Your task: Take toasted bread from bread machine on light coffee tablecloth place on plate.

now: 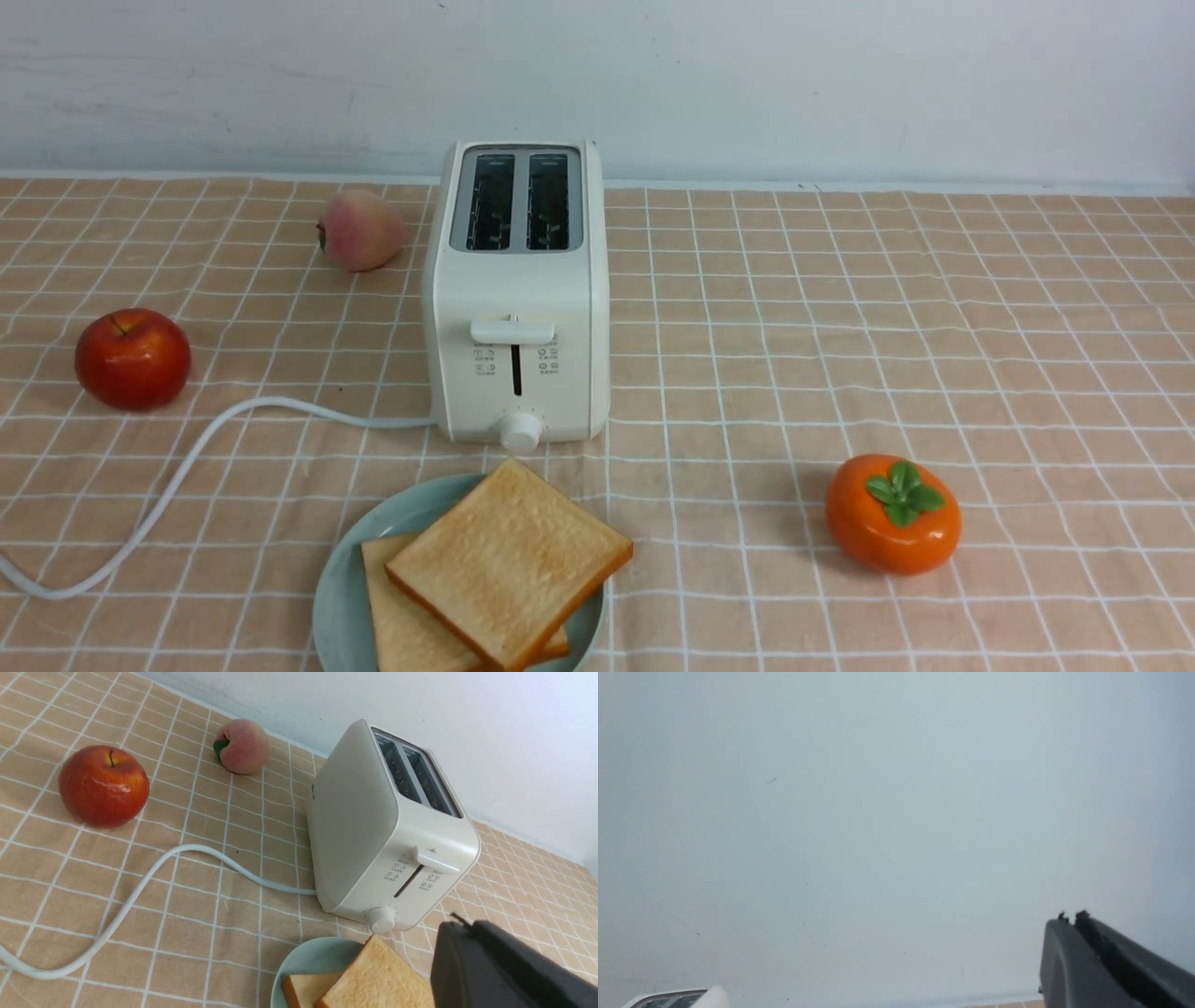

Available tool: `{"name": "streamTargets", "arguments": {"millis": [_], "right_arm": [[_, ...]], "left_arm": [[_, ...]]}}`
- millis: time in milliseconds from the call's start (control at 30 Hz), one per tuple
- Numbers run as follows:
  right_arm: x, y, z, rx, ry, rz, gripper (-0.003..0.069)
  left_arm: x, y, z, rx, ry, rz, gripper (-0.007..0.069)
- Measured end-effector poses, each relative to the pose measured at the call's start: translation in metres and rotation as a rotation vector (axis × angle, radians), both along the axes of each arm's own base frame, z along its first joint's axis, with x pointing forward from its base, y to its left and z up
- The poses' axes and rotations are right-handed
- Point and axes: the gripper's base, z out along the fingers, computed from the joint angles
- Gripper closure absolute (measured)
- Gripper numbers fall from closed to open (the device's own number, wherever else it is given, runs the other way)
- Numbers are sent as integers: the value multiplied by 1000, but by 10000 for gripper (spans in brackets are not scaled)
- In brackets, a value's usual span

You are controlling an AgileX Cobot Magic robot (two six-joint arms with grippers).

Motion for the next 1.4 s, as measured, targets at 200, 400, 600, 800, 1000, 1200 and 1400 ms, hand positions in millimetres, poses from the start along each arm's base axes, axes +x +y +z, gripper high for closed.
{"name": "streamTargets", "arguments": {"millis": [200, 400, 600, 800, 1000, 1200, 1400], "right_arm": [[0, 0, 0, 0, 0, 0, 638], [0, 0, 0, 0, -2, -1, 636], [0, 0, 0, 0, -2, -1, 634], [0, 0, 0, 0, -2, -1, 625], [0, 0, 0, 0, -2, -1, 617], [0, 0, 0, 0, -5, -2, 610], [0, 0, 0, 0, -3, -1, 599]], "left_arm": [[0, 0, 0, 1, 3, 0, 629], [0, 0, 0, 1, 5, 0, 624], [0, 0, 0, 12, 3, 0, 620], [0, 2, -12, 99, -26, 5, 613], [-16, 9, -70, 162, -117, 83, 607], [-16, 10, -137, 205, -6, 80, 604], [-17, 10, -147, 208, 63, 71, 595]]}}
